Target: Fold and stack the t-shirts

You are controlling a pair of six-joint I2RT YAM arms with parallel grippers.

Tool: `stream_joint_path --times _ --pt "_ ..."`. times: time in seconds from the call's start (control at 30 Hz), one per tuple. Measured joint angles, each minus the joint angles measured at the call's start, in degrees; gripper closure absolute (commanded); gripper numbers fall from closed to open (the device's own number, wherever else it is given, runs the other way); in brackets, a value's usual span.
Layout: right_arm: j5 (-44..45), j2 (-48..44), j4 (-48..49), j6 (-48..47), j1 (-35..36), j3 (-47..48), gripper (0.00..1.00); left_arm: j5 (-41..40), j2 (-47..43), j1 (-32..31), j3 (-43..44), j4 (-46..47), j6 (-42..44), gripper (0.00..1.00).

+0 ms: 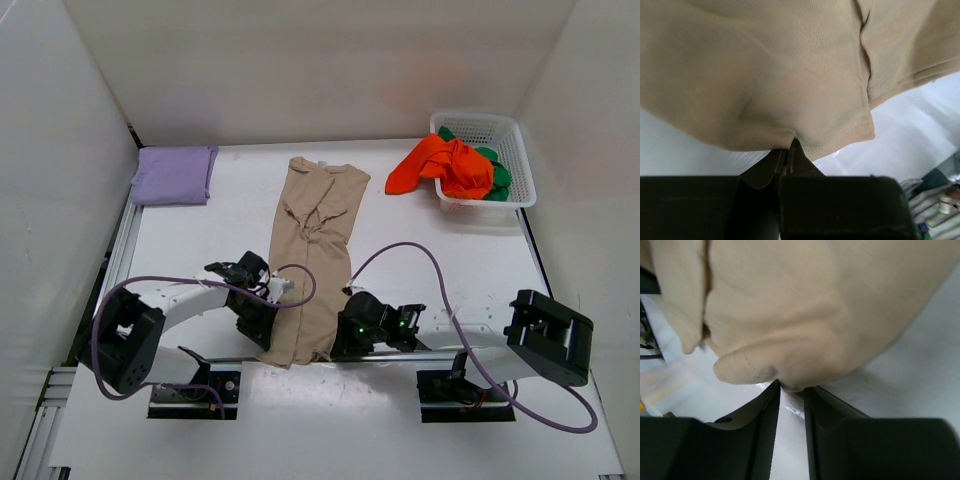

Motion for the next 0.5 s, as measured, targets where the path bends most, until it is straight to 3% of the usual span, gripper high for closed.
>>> stream_joint_path --times 0.17,0.5 --pt "0.50 0.13 1.49 -0.81 0.00 0.00 1.00 -1.49 -0.35 0.00 2.16 0.66 0.15 0.90" --pt "7.48 -14.25 -7.39 -0.61 -0.09 0.13 1.00 -3.17 -4.55 0.44 7.69 -3.02 0.37 0.90"
